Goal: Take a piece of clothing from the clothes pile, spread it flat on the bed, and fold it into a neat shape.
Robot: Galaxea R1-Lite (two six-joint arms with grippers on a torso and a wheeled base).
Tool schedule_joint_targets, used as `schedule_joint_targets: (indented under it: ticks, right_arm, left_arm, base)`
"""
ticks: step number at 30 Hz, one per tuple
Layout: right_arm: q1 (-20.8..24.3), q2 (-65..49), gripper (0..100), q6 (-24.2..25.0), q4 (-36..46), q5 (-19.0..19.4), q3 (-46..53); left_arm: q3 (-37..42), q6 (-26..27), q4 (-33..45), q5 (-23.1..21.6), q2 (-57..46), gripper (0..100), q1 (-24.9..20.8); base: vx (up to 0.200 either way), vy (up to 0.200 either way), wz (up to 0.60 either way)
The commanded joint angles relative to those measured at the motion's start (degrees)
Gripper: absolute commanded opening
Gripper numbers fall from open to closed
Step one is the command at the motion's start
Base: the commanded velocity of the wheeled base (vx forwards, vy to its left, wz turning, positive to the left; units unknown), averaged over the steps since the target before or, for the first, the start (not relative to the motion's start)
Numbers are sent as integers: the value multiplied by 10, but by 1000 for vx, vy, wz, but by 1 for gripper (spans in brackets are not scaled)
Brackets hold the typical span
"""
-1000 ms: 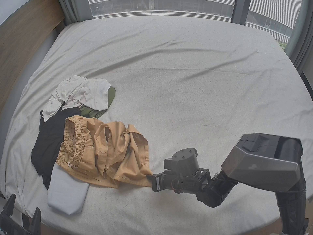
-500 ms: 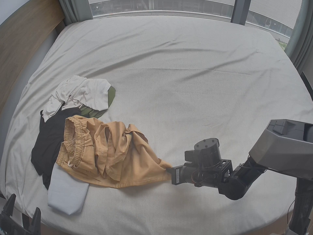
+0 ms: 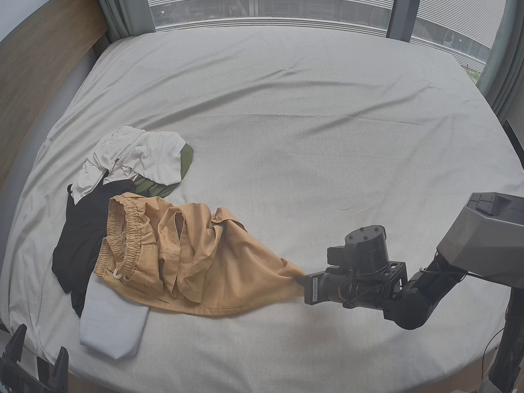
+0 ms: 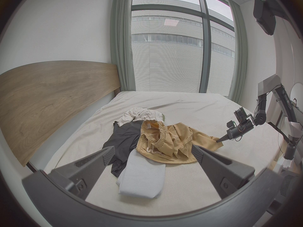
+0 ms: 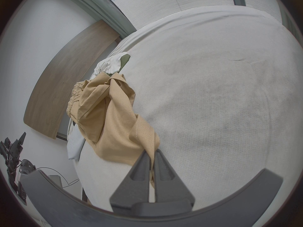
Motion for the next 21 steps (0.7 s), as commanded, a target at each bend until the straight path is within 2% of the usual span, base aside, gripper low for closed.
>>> schedule_joint_targets:
  ticks: [1,21]
  right_arm:
    - [-13,-22,0,-2,0,0,16]
    - [-45,-74,0,-3,-5,0,85]
  left_arm:
    - [10,0,0,0,-9,100,0]
    - [10,0,0,0,-9,100,0]
  base:
    - [0,0,0]
    - [0,0,0]
